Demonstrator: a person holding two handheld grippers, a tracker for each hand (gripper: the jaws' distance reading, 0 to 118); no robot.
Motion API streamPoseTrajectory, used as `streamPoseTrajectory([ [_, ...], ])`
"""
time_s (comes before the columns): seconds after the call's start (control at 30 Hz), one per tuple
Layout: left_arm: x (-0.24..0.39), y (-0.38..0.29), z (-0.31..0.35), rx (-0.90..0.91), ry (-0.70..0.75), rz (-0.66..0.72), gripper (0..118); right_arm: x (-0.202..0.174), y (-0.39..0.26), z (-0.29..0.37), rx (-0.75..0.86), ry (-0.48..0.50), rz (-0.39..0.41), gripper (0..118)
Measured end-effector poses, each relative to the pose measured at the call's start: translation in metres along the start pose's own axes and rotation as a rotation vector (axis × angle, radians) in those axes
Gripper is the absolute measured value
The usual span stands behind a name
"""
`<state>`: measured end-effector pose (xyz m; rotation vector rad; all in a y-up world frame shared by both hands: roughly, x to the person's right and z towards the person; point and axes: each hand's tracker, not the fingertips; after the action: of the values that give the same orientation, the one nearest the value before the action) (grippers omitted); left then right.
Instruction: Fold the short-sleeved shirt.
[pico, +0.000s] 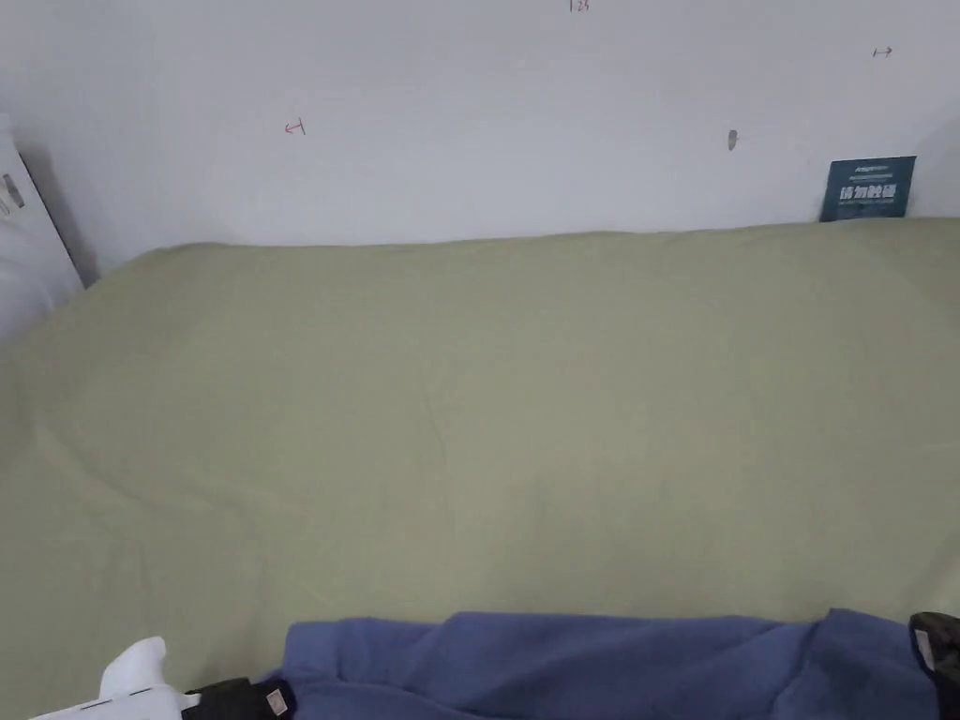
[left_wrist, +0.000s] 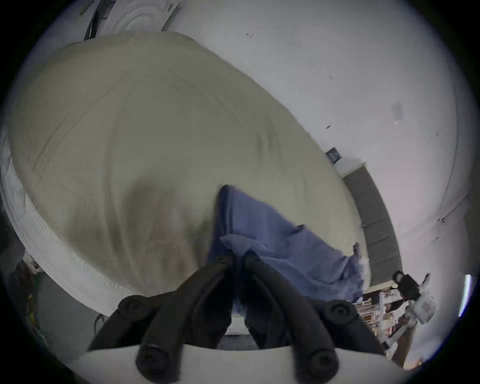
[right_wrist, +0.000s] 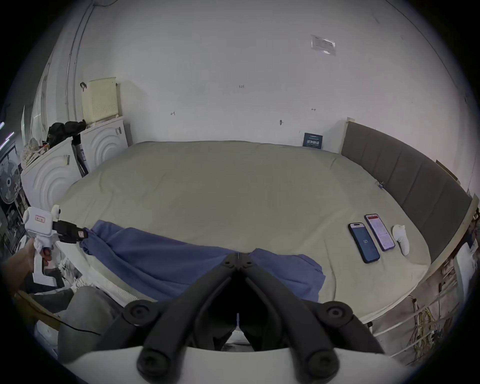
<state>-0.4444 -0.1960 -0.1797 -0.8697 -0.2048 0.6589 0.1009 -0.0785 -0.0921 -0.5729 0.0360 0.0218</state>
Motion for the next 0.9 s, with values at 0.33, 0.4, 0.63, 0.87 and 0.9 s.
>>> streamPoseTrajectory([
  [0.33,0.144,-0.008,-0.001,-0.019,-0.251,-0.337,8,0.021,0.017,0.033,0.1,-0.035,-0.048,0],
  [0.4,0.175,-0.019,-0.016,-0.068,-0.296,-0.426,8,0.023,0.018,0.038,0.112,-0.035,-0.052,0],
  [0.63,0.24,-0.074,-0.104,-0.251,-0.307,-0.502,8,0.034,0.008,0.041,0.108,-0.054,-0.073,0],
  [0.87,0.238,-0.11,-0.164,-0.35,-0.258,-0.424,42,0.047,-0.001,0.038,0.072,-0.093,-0.1,0],
  [0.9,0.233,-0.11,-0.166,-0.358,-0.249,-0.376,66,0.048,-0.002,0.038,0.071,-0.095,-0.102,0],
])
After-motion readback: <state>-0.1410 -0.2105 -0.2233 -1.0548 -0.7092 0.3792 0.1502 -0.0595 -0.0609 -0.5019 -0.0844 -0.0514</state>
